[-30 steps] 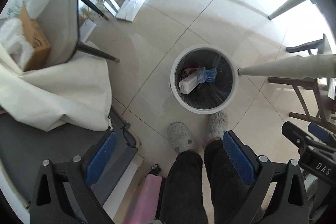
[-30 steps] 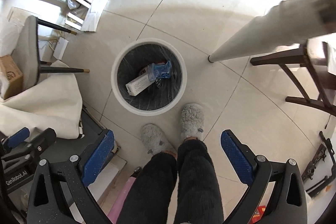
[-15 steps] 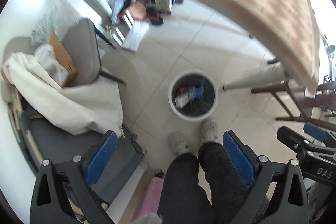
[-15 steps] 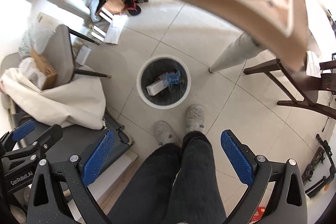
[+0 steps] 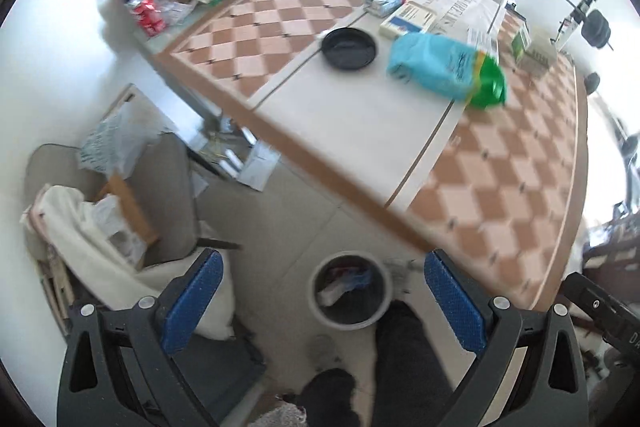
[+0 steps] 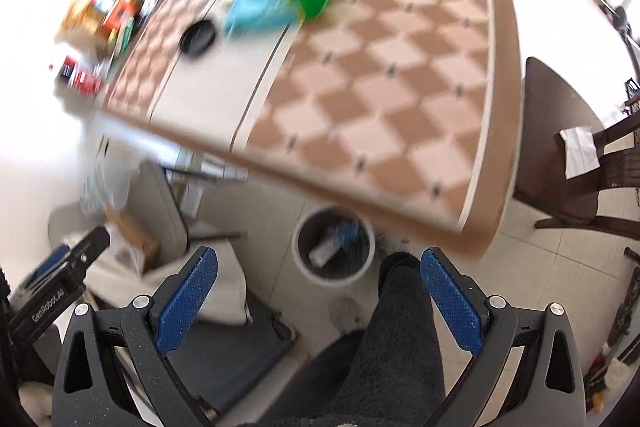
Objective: Collect trash
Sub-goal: 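Move both tools back to the table toward the rice bag and white box, then grasp the blue-green rice bag with left tool while right tool grasps the white box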
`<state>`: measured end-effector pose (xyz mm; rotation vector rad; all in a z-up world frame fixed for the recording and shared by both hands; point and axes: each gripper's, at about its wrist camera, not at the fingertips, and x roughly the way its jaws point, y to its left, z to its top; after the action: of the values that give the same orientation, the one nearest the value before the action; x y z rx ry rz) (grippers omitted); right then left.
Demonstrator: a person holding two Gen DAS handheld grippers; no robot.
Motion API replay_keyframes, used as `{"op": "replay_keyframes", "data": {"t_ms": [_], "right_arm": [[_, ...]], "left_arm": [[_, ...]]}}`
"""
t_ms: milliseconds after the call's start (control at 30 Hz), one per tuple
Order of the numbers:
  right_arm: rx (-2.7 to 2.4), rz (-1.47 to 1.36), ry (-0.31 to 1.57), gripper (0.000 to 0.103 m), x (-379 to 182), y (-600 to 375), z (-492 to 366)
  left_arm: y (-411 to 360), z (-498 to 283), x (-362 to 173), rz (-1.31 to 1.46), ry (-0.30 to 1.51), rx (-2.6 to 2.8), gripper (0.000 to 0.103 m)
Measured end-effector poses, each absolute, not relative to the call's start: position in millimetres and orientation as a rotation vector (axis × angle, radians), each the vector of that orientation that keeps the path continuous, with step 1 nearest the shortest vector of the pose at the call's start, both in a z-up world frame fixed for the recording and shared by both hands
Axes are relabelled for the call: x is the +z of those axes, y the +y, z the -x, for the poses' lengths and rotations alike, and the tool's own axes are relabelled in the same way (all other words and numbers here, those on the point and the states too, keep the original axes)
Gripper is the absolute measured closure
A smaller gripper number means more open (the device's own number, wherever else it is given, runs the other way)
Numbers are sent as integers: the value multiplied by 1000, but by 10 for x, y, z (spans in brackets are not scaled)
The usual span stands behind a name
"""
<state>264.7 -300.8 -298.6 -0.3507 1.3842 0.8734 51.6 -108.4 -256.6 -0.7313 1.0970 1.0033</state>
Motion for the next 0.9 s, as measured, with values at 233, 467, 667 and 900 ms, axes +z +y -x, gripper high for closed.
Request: {"op": "replay_keyframes", "data": {"t_ms": [233,467,667,900], "right_arm": [[806,304,1414,0,-3058,-2261,-3968],[689,249,1424,0,-3266,-1472,-5337],[679,247,1392,0,-3381,-665,-6179],[679,306,1405,0,-3619,157,-6627]], "left_arm": [[-48,-1565,-2855,1179,1058,935,0],[811,-2463,-3455,1562,1027,970,0],[1117,-2697,-4039,1809,1037,1033,0],[1165,-2772,-4274,1747,1150,1101,2]]}}
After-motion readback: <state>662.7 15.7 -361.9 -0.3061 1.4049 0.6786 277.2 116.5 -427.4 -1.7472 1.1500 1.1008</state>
